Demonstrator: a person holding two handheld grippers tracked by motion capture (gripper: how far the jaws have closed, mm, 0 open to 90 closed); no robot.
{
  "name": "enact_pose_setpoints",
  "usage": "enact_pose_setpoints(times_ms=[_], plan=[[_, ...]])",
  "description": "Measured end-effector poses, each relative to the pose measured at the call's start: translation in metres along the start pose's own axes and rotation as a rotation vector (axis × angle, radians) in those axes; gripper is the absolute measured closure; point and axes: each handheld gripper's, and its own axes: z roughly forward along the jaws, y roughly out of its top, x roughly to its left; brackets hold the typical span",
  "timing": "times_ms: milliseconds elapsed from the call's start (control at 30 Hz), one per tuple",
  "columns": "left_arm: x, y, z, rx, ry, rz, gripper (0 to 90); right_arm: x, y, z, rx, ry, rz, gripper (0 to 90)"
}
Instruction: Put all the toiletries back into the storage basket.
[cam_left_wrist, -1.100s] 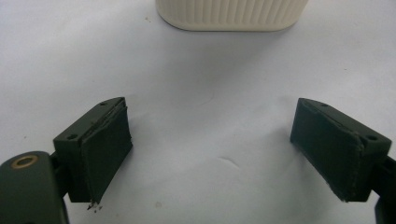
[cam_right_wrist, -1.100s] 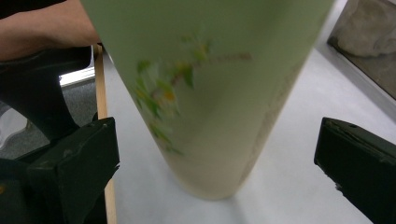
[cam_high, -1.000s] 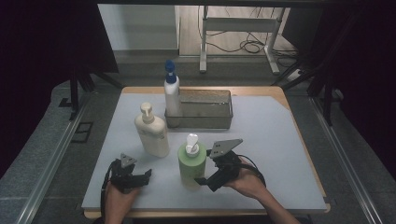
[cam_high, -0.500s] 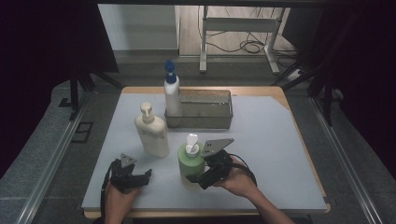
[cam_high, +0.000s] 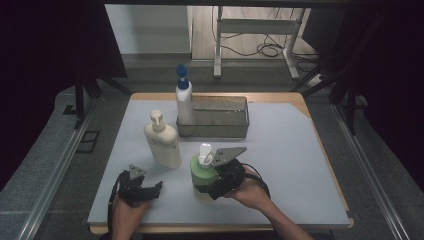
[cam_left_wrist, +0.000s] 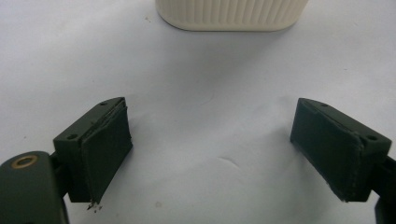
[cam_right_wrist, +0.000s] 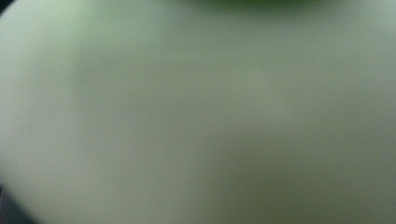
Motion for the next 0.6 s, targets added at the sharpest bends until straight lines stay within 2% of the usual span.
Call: enact_pose_setpoints(times_ms=[333, 600], plan=[[-0.0001, 0.0000, 0.0001, -0.002, 0.000, -0.001, 11.7, 0.0027, 0.0017, -0.0017, 0.016, -0.035, 0.011, 11.2], [0.0001, 0.0000, 0.0000, 0.000, 0.000, 0.002, 11.7, -0.0035, 0.0040, -0.0026, 0.025, -0.065, 0.028, 11.2]])
